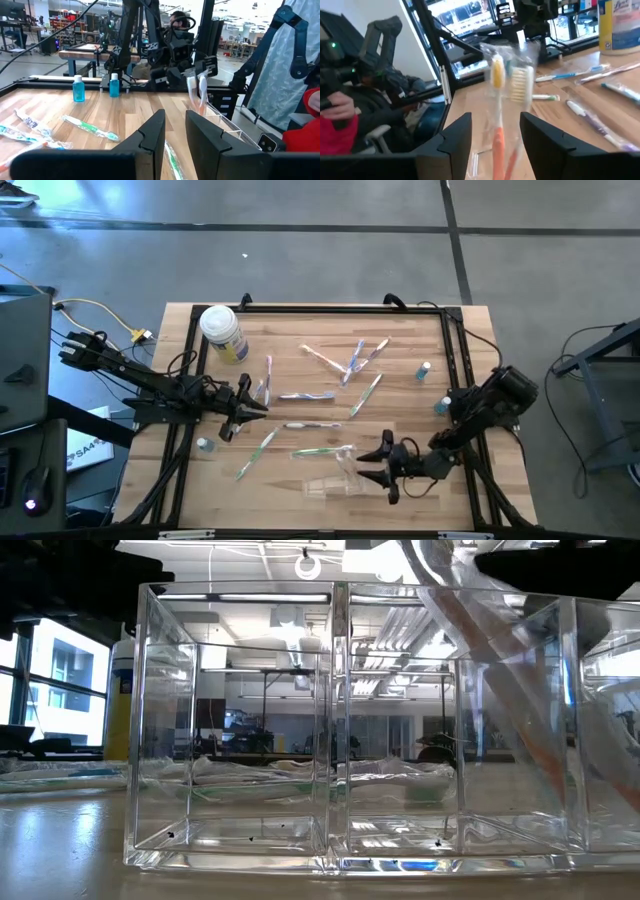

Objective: Pick & Place toothbrushing station
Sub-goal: Put the middle blue toothbrush into the transparent bin

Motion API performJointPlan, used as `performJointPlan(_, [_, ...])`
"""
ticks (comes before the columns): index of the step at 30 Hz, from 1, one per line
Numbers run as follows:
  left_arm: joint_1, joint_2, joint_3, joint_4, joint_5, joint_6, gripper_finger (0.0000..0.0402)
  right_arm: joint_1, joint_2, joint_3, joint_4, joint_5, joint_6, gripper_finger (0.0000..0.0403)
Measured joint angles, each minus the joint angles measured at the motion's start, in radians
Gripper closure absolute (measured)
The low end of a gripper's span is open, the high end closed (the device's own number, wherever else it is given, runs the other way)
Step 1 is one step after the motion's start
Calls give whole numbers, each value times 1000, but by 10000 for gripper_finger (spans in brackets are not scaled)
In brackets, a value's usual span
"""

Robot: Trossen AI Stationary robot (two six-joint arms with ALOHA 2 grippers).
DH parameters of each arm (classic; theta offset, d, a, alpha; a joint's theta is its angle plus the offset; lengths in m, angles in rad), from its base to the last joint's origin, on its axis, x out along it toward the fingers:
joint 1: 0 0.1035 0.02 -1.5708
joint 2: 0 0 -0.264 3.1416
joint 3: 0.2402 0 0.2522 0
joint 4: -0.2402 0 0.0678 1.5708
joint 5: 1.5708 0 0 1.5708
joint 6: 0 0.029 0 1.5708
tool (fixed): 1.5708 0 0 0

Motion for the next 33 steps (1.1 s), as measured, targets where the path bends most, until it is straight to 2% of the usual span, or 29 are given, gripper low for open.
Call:
performJointPlan(6, [0, 0, 0, 0, 14, -73, 325, 41, -136, 0, -196, 7, -6, 244])
performJointPlan(11, [0, -1, 16, -46, 22, -41, 325, 68, -221, 0, -285, 7, -5, 244])
performJointPlan(14, [0, 0, 106, -282, -12, -20, 325, 87, -245, 0, -303, 10, -10, 244])
performJointPlan(19, [0, 59, 335, -713, -156, -45, 325, 93, -252, 0, -305, 10, -29, 244])
performJointPlan(25, [1, 187, 586, -1131, -153, -9, 325, 93, -252, 0, -339, 8, -1, 244])
performJointPlan(28, [1, 270, 673, -1227, -163, -25, 325, 96, -252, 0, -345, 3, 20, 244])
performJointPlan(33, [26, 398, 746, -1266, -203, 11, 325, 100, -252, 0, -340, 10, 20, 244])
